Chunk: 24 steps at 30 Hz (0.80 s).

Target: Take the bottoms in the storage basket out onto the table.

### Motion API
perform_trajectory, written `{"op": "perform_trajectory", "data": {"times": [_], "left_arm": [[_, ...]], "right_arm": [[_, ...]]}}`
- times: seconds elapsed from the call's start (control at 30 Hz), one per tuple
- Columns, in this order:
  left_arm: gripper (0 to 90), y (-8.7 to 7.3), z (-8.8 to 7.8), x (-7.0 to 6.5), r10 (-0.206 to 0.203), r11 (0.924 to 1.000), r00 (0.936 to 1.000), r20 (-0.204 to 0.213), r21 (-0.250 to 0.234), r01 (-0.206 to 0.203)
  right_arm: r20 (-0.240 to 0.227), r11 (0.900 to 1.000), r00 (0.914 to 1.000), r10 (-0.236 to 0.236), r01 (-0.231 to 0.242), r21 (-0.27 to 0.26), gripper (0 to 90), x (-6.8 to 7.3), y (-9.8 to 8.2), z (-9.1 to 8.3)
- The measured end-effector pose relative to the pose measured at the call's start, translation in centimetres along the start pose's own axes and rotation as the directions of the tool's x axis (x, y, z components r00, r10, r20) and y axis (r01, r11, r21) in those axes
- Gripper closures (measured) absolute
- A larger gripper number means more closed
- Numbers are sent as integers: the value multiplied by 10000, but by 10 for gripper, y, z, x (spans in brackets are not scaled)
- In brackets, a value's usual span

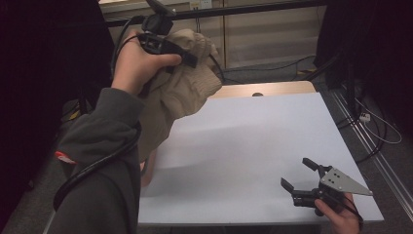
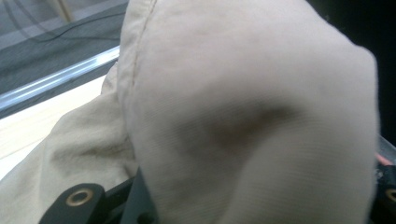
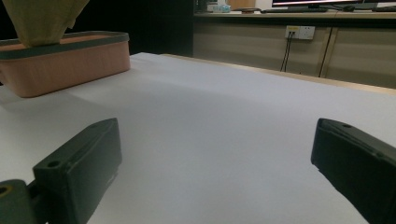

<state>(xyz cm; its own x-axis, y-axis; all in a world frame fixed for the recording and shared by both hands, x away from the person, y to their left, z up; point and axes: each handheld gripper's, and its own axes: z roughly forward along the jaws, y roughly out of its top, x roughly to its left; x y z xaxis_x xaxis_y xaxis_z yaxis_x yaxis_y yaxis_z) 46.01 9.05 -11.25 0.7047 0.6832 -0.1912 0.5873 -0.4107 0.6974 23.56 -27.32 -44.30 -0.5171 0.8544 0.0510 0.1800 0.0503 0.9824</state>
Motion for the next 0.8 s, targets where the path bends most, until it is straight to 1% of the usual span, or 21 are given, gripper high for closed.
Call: {"op": "perform_trajectory", "data": {"times": [0.1,0.2,0.27,0.3,0.33,0.37,0.4,0.43,0.47,0.5,0.57,0.6,0.67,0.7,0.8], "left_arm": [[679,7,5,-12,172,9996,9991,382,-217,-164],[679,14,8,-26,274,9986,9962,831,-481,-235],[678,17,11,-34,443,9969,9942,979,-687,-377],[670,17,14,-37,696,9947,9926,995,-828,-614],[638,16,18,-39,1000,9917,9900,995,-914,-910],[559,14,23,-41,1217,9878,9895,786,-1076,-1129],[444,12,29,-40,1491,9826,9873,555,-1206,-1416],[302,9,35,-38,1626,9792,9859,387,-1292,-1564],[222,6,40,-36,1593,9804,9867,335,-1227,-1542],[212,2,44,-33,1445,9832,9888,378,-1184,-1392],[207,-8,52,-24,1366,9853,9900,367,-1090,-1319],[201,-13,55,-19,1288,9863,9914,247,-1075,-1255],[165,-23,60,-11,1282,9865,9917,100,-1037,-1265],[158,-29,62,-6,1216,9883,9925,95,-940,-1202],[157,-46,69,6,1144,9896,9934,76,-892,-1133]], "right_arm": [[-14,10000,10000,1,-1,3,11,0,0,0],[-11,10000,10000,22,-22,-8,11,-1,0,0],[-12,10000,10000,1,-1,-10,11,-1,0,0],[-26,10000,10000,1,-1,5,11,0,0,0],[-34,10000,10000,-2,2,8,12,0,0,0],[-55,10000,10000,-1,2,14,12,0,0,0],[-78,10000,10000,-1,1,25,11,0,0,0],[-89,10000,10000,-21,22,38,11,0,0,0],[-107,10000,9999,-38,38,35,11,1,0,0],[-110,10000,9999,-41,41,34,11,1,0,-1],[-104,10000,9999,-46,46,27,12,0,0,-1],[-100,10000,9999,-41,41,36,11,0,0,-1],[-101,10000,9999,-53,54,51,11,0,0,0],[-99,10000,9999,-43,43,50,11,0,0,0],[-76,9999,9999,-100,101,112,11,0,0,2]]}}
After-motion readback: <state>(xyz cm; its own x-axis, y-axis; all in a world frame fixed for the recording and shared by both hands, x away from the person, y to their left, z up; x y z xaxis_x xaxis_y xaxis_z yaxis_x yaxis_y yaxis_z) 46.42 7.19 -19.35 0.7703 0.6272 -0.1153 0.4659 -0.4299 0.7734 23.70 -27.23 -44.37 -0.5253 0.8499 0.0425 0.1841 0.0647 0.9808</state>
